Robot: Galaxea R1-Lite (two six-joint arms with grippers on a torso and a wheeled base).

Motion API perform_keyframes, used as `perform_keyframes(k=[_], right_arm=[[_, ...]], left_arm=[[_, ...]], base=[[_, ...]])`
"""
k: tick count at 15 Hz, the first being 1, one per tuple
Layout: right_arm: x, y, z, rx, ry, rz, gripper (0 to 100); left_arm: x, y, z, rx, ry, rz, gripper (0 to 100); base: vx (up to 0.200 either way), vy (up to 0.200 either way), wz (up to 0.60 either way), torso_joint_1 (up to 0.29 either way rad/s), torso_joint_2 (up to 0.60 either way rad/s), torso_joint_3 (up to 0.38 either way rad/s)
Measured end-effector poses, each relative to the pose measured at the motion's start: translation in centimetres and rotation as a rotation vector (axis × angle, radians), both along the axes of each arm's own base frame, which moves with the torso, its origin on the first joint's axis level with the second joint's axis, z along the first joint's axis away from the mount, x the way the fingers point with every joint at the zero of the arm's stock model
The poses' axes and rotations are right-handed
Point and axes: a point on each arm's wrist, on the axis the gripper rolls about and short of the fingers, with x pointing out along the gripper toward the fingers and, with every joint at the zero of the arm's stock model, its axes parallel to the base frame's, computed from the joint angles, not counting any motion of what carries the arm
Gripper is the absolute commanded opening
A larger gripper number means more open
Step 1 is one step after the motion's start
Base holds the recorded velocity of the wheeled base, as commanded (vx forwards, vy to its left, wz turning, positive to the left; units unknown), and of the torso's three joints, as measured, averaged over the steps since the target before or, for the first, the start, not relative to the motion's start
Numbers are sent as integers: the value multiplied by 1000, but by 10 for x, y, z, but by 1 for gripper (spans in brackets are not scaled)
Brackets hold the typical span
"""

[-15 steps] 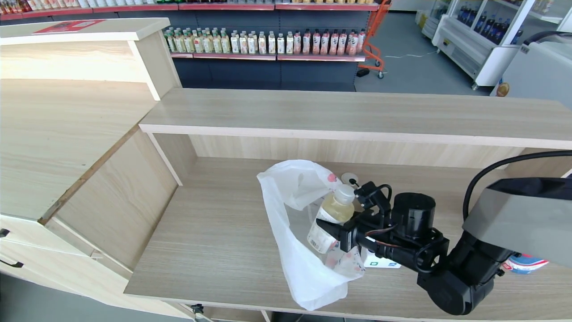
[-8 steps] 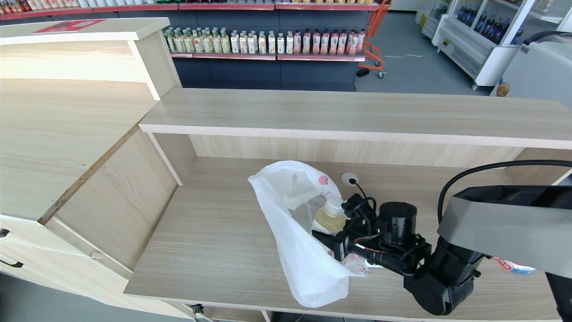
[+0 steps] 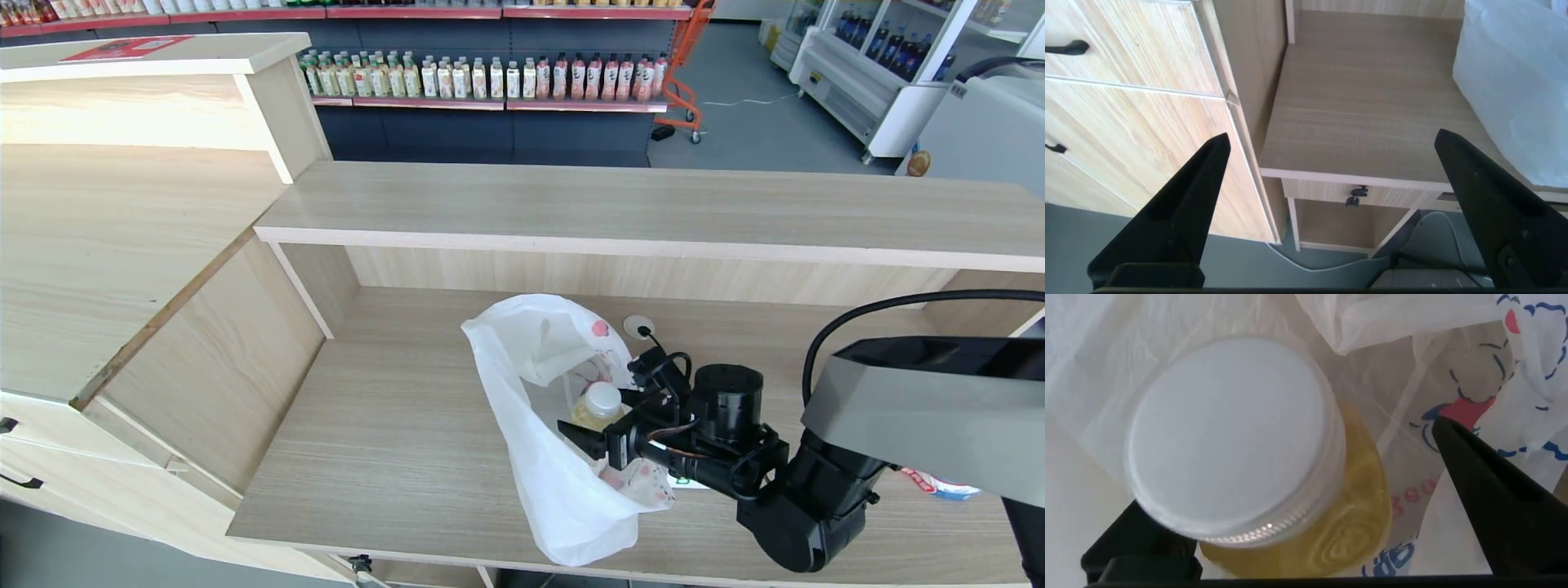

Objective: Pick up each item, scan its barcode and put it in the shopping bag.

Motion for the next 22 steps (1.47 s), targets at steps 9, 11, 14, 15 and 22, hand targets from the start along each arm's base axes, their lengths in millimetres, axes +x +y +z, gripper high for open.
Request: perform_keyframes(k=[9, 11, 14, 15, 22], right_arm=[[-21, -21, 70, 219, 130, -71, 100], [-35, -42, 90, 230, 125, -107, 100], [-71, -88, 118, 232, 116, -209, 100], [-86, -106, 126, 225, 104, -264, 100], [-228, -173, 114, 102, 55, -613, 100]], left_arm=[[0, 0, 0, 0, 0, 0, 100], [0, 0, 0, 0, 0, 0, 100], [0, 0, 0, 0, 0, 0, 100], [0, 0, 0, 0, 0, 0, 100], [0, 0, 0, 0, 0, 0, 100]], base=[[0, 0, 0, 0, 0, 0], [0, 0, 0, 0, 0, 0], [0, 0, 0, 0, 0, 0], [0, 0, 0, 0, 0, 0], [0, 0, 0, 0, 0, 0]])
